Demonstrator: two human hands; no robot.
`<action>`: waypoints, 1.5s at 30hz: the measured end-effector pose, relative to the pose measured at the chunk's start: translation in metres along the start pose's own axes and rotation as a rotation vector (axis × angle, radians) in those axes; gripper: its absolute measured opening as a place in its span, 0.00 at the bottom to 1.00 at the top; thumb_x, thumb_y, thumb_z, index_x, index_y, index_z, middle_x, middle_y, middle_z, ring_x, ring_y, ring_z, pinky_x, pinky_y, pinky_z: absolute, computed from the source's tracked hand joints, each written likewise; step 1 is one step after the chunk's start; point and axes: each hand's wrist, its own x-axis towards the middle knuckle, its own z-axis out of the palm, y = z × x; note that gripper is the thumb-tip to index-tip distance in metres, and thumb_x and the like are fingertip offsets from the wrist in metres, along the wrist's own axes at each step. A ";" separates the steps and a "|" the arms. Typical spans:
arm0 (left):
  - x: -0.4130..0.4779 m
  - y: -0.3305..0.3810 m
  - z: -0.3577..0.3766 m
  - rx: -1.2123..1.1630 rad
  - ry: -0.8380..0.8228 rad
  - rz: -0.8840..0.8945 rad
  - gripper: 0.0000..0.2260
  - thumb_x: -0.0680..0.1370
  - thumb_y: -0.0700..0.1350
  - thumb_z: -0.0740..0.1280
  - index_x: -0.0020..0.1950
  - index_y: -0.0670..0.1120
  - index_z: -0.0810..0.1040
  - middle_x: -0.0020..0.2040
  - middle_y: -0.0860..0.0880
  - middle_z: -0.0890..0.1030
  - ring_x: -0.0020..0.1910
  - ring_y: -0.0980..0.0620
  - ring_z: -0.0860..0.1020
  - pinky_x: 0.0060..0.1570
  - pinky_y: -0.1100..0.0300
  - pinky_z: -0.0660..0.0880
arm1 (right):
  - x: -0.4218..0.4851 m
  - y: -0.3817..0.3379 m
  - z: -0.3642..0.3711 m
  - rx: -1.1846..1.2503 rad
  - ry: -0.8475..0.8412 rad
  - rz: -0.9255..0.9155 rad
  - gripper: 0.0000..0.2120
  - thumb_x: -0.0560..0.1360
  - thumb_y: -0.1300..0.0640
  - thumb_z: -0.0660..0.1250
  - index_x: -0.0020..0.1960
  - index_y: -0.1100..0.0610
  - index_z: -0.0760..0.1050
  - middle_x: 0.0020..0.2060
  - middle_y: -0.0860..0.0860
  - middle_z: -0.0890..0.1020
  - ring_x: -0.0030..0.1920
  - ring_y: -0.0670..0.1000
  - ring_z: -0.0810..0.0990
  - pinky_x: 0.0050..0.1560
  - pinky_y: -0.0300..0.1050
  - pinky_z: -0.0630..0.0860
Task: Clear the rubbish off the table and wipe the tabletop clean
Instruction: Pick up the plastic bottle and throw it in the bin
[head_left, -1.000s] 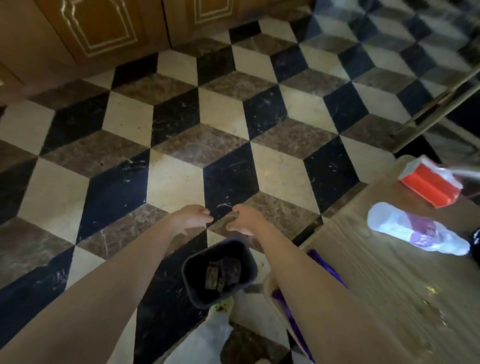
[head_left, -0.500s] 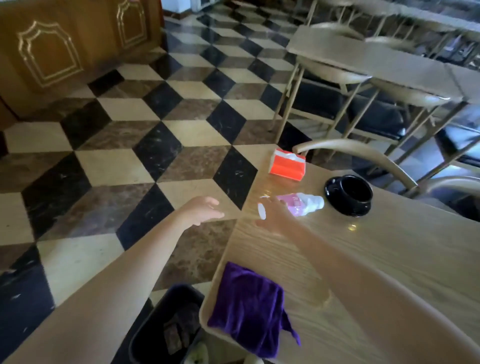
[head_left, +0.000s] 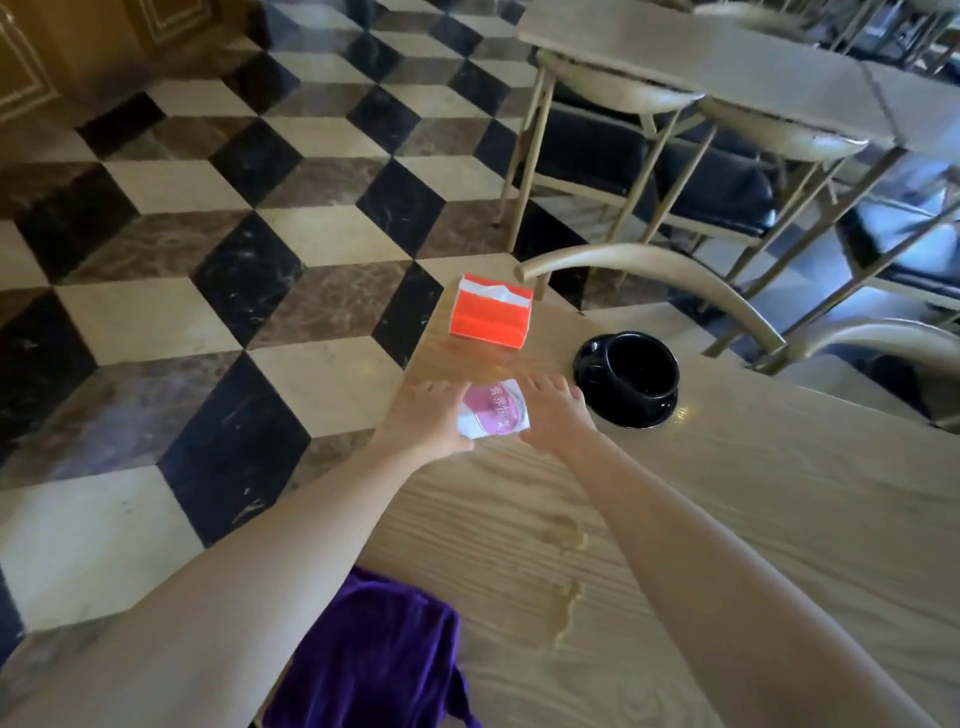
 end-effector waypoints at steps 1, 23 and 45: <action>0.002 0.000 0.003 0.007 0.024 -0.012 0.35 0.69 0.53 0.70 0.73 0.48 0.61 0.67 0.46 0.71 0.67 0.44 0.68 0.65 0.51 0.66 | 0.004 0.003 0.004 -0.011 0.029 -0.014 0.35 0.73 0.57 0.67 0.75 0.56 0.53 0.71 0.53 0.64 0.71 0.57 0.61 0.70 0.53 0.60; -0.226 -0.129 -0.043 -0.504 0.198 -0.453 0.31 0.66 0.54 0.72 0.67 0.50 0.67 0.56 0.53 0.75 0.55 0.54 0.75 0.49 0.62 0.73 | -0.020 -0.173 -0.082 0.378 -0.246 -0.711 0.26 0.73 0.46 0.68 0.68 0.53 0.68 0.65 0.50 0.73 0.65 0.50 0.71 0.57 0.33 0.62; -0.334 -0.296 0.184 -0.727 0.264 -0.773 0.20 0.68 0.47 0.72 0.58 0.43 0.75 0.57 0.44 0.79 0.59 0.44 0.76 0.57 0.51 0.75 | -0.105 -0.412 0.194 0.487 -0.425 -0.403 0.19 0.72 0.54 0.69 0.58 0.62 0.72 0.56 0.57 0.75 0.56 0.57 0.75 0.50 0.45 0.71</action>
